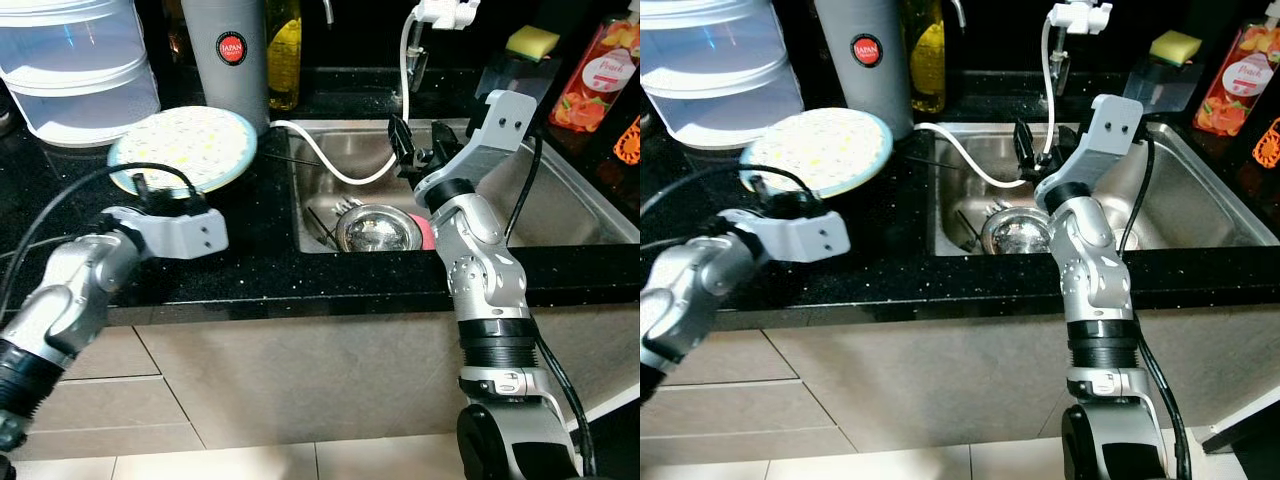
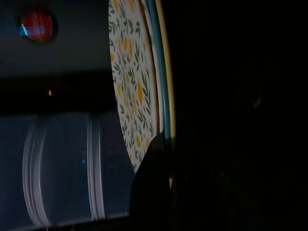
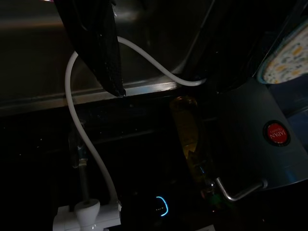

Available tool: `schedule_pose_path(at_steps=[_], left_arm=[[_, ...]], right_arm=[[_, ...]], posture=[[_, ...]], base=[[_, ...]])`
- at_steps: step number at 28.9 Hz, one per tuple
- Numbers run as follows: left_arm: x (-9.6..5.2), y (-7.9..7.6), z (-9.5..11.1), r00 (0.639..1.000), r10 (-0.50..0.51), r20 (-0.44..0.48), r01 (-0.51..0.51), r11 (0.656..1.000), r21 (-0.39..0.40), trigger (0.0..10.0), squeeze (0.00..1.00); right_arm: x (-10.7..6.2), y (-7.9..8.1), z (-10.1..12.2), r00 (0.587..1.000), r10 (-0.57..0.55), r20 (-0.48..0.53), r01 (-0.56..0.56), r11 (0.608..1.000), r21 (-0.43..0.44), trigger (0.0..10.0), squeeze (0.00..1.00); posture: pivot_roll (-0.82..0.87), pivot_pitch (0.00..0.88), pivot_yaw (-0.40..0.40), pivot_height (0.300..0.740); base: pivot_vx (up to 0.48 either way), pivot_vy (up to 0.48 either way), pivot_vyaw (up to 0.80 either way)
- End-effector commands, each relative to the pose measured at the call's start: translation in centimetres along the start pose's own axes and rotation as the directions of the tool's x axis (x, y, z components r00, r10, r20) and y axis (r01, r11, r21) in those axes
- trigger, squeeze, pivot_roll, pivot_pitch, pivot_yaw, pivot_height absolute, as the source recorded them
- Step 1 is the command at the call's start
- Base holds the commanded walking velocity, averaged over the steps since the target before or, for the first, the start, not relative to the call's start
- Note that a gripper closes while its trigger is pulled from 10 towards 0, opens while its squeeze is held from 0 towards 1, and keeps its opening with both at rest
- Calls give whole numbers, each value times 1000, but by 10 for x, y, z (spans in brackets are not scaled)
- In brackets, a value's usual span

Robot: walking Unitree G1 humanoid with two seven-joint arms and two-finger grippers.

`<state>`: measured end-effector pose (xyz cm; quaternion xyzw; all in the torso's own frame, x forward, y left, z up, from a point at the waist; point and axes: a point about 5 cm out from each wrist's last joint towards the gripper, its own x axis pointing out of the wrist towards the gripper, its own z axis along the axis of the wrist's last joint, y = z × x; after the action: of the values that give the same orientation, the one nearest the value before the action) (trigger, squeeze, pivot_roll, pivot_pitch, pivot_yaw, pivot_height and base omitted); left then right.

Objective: Kitchen organization

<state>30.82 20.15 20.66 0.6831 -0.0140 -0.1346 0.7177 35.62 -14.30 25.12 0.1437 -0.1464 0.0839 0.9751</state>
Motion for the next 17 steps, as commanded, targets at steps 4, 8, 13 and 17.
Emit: schedule_pose_path(at_steps=[4, 8, 13, 17], left_arm=[[-15, -44, 56, 961, -165, 223, 170, 985, -2, 10000, 0], [-24, -46, 71, 942, -185, 282, 194, 981, -4, 10000, 0], [-35, -49, 74, 935, -214, 284, 229, 973, -22, 10000, 0], [-41, -50, 68, 945, -223, 240, 240, 970, -45, 10000, 0]], right_arm=[[1, -2, -3, 1000, -8, -10, 8, 1000, -1, 10000, 0], [2, 0, -4, 1000, -1, -13, 1, 1000, 1, 10000, 0], [3, 1, -5, 1000, 3, -13, -3, 1000, 0, 10000, 0], [1, -1, -5, 1000, -2, -17, 2, 1000, -3, 10000, 0]], posture=[[223, 3, -32, 740], [232, 2, -33, 740], [230, 7, -30, 740], [227, 11, -31, 740]], base=[[0, 0, 0], [0, 0, 0], [0, 0, 0], [0, 0, 0]])
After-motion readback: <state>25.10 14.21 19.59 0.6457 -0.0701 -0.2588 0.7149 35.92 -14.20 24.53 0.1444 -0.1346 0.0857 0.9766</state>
